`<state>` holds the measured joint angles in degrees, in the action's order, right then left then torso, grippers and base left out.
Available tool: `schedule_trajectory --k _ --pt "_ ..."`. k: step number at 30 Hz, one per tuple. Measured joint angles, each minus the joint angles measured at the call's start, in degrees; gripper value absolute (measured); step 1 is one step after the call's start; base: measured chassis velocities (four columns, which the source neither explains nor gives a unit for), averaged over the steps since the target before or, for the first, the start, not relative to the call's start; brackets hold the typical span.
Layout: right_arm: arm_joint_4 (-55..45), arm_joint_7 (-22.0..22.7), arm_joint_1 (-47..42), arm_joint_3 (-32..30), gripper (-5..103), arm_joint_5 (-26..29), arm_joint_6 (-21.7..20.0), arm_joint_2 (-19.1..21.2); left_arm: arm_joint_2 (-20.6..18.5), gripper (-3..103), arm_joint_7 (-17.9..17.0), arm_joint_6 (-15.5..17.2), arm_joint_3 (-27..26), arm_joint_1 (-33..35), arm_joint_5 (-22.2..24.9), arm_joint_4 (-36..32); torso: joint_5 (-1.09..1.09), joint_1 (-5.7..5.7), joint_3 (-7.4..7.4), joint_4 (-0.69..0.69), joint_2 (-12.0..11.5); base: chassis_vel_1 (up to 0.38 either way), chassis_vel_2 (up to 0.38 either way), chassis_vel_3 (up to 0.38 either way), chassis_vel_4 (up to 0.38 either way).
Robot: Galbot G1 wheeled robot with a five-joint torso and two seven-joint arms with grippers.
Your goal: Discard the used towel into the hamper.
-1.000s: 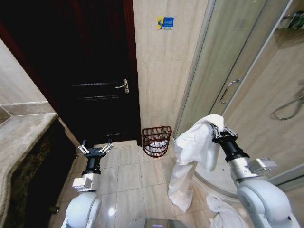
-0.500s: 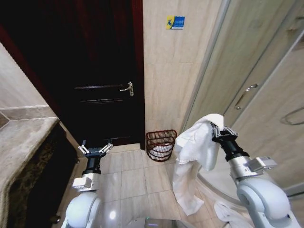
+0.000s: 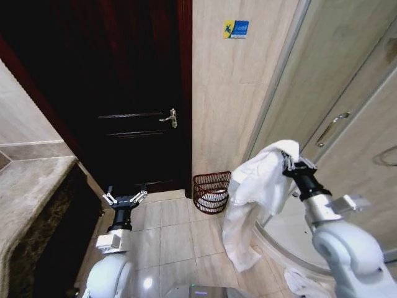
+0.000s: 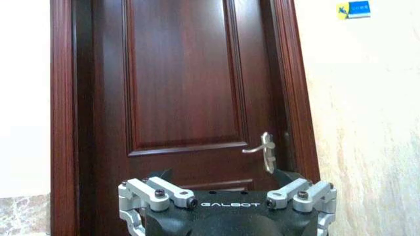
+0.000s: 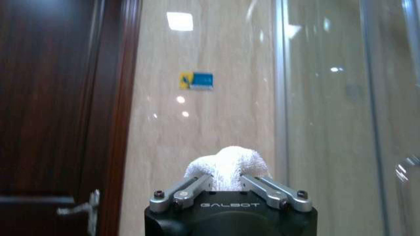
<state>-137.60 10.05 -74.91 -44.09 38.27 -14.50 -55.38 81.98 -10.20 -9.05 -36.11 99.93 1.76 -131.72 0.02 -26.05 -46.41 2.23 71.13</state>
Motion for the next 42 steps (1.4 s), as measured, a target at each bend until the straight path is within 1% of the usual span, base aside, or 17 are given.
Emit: schedule_trajectory --k 1,7,8,11,12,16,17,20,21,23,25,26,29,34,38,39,42 --pt "0.0 0.0 0.0 0.0 5 0.0 0.0 0.0 0.0 100 0.0 0.0 0.0 0.0 0.0 0.0 0.0 0.0 0.0 0.0 0.0 0.0 0.0 0.0 0.0" --pt "6.28 0.24 14.87 1.56 5 10.44 -1.34 9.31 2.41 100 1.01 -1.66 -2.43 2.74 -0.39 -0.18 -0.02 -0.02 -0.01 0.02 0.0 0.0 0.0 0.0 0.0" --pt "6.28 0.24 14.87 1.56 5 10.44 -1.34 9.31 2.41 100 1.01 -1.66 -2.43 2.74 -0.39 -0.18 -0.02 -0.02 -0.01 0.02 0.0 0.0 0.0 0.0 0.0" --pt "12.08 -0.04 25.04 3.89 5 15.75 -2.77 12.7 4.33 100 1.12 -1.79 -3.13 3.43 -0.88 -0.67 0.02 -0.02 -0.01 0.0 -0.01 0.0 0.0 0.0 0.0" --pt "12.08 -0.04 25.04 3.89 5 15.75 -2.77 12.7 4.33 100 1.12 -1.79 -3.13 3.43 -0.88 -0.67 0.02 -0.02 -0.01 0.0 -0.01 0.0 0.0 0.0 0.0" --pt "19.05 0.23 41.56 10.73 5 19.27 -4.1 14.66 6.67 100 1.13 -2.0 -3.42 4.05 -1.85 -0.87 -0.04 -0.02 -0.01 0.02 -0.01 0.0 0.0 0.0 0.0" --pt "19.05 0.23 41.56 10.73 5 19.27 -4.1 14.66 6.67 100 1.13 -2.0 -3.42 4.05 -1.85 -0.87 -0.04 -0.02 -0.01 0.02 -0.01 0.0 0.0 0.0 0.0" --pt "24.54 0.65 55.2 17.31 5 20.3 -4.81 14.39 8.74 100 1.13 -2.46 -3.53 4.25 -3.15 -0.73 0.0 -0.02 -0.02 0.01 -0.01 0.0 0.0 0.0 0.0" --pt "24.54 0.65 55.2 17.31 5 20.3 -4.81 14.39 8.74 100 1.13 -2.46 -3.53 4.25 -3.15 -0.73 0.0 -0.02 -0.02 0.01 -0.01 0.0 0.0 0.0 0.0" --pt "29.64 0.63 65.48 23.3 5 20.16 -4.84 13.1 9.88 100 1.13 -2.51 -3.8 4.29 -3.59 -0.78 -0.07 -0.02 0.01 0.01 0.0 0.0 0.0 0.0 0.0" --pt "34.42 0.51 72.23 27.65 5 19.71 -4.93 11.68 10.24 100 1.15 -2.52 -4.17 4.28 -3.7 -0.91 0.01 -0.02 -0.01 0.02 -0.01 0.0 0.0 0.0 0.0" --pt "34.42 0.51 72.23 27.65 5 19.71 -4.93 11.68 10.24 100 1.15 -2.52 -4.17 4.28 -3.7 -0.91 0.01 -0.02 -0.01 0.02 -0.01 0.0 0.0 0.0 0.0" --pt "41.06 0.68 82.2 32.88 5 18.91 -5.21 8.4 10.35 100 1.27 -2.49 -4.61 4.16 -3.7 -0.99 -0.04 -0.03 -0.01 0.01 -0.01 0.0 0.0 0.0 0.0" --pt "48.34 1.38 90.83 37.77 5 17.52 -5.09 3.82 10.32 100 1.4 -2.31 -5.11 3.98 -3.41 -1.03 -0.05 -0.02 0.0 0.01 -0.01 0.0 0.0 0.0 0.0" --pt "58.92 1.31 99.91 42.31 5 13.69 -3.86 -2.83 10.27 100 1.46 -2.25 -5.9 3.83 -2.38 -1.24 -0.05 -0.03 -0.01 0.03 -0.01 0.0 0.0 0.0 0.0" --pt "58.92 1.31 99.91 42.31 5 13.69 -3.86 -2.83 10.27 100 1.46 -2.25 -5.9 3.83 -2.38 -1.24 -0.05 -0.03 -0.01 0.03 -0.01 0.0 0.0 0.0 0.0" --pt "65.48 0.66 105.4 43.88 5 11.34 -2.78 -6.75 10.25 100 1.46 -2.22 -6.46 3.68 -1.83 -1.39 -0.04 -0.03 -0.01 0.02 -0.01 0.0 0.0 0.0 0.0"
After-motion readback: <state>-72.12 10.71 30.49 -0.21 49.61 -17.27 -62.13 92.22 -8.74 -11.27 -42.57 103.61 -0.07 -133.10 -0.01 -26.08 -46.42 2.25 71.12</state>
